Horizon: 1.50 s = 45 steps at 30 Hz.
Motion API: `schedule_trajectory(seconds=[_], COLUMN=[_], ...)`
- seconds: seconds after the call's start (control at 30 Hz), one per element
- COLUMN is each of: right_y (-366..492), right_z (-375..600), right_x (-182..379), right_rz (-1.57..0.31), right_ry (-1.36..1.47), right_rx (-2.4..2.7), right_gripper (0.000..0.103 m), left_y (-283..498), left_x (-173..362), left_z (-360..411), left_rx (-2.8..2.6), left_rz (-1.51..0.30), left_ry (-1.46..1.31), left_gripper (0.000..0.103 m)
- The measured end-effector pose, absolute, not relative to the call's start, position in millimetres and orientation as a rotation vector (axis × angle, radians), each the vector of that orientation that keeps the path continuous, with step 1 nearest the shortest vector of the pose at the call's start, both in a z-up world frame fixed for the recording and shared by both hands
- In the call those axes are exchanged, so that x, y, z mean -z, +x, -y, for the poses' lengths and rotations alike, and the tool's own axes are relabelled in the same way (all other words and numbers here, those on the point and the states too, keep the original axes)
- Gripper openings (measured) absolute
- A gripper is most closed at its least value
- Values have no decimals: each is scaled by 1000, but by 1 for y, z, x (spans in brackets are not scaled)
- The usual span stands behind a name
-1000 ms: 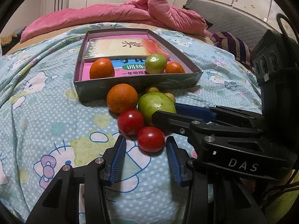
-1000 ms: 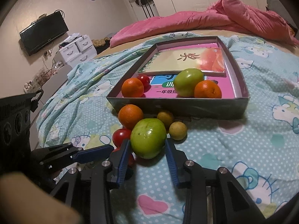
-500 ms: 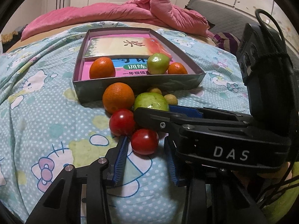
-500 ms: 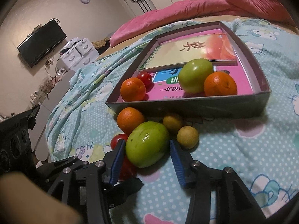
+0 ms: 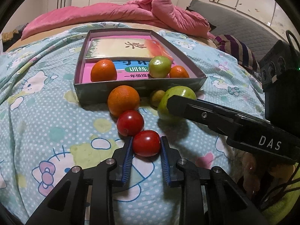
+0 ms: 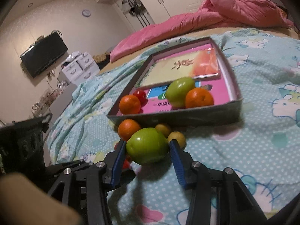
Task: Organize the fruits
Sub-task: 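Grasp a red tomato with the left tool while the right tool grasps a green lime, then carry the tomato and lime over the tray with both tools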
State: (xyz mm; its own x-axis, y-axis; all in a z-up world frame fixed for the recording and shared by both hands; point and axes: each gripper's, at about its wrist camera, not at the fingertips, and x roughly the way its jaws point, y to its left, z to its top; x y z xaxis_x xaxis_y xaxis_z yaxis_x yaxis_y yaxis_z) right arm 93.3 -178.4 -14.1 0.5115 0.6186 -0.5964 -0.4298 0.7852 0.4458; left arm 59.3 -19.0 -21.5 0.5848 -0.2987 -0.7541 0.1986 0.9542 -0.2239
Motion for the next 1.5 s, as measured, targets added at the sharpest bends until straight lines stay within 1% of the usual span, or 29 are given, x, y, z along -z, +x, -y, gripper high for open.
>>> schedule_trajectory(seconds=[0.27, 0.5, 0.57, 0.77, 1.0, 1.33, 1.5], right_y=[91, 97, 98, 90, 84, 97, 106], right_z=[169, 166, 166, 168, 182, 211, 216], right_x=[18, 31, 28, 21, -1, -20, -22], right_rz=[-837, -893, -869, -827, -726, -629, -600], right_ry=[165, 166, 155, 141, 205, 230, 185], right_rx=[-608, -564, -561, -574, -586, -475, -408], right_gripper=[47, 47, 45, 45, 45, 45, 45], left_y=[54, 53, 53, 51, 51, 82, 103], left_x=[19, 19, 19, 13, -6, -30, -30], left_z=[13, 10, 11, 6, -1, 4, 11], left_rx=[271, 265, 265, 262, 251, 222, 215], left_rz=[-893, -896, -895, -875, -819, -755, -756], left_ry=[-120, -129, -129, -153, -184, -164, -134], left_gripper=[29, 29, 29, 29, 29, 29, 29])
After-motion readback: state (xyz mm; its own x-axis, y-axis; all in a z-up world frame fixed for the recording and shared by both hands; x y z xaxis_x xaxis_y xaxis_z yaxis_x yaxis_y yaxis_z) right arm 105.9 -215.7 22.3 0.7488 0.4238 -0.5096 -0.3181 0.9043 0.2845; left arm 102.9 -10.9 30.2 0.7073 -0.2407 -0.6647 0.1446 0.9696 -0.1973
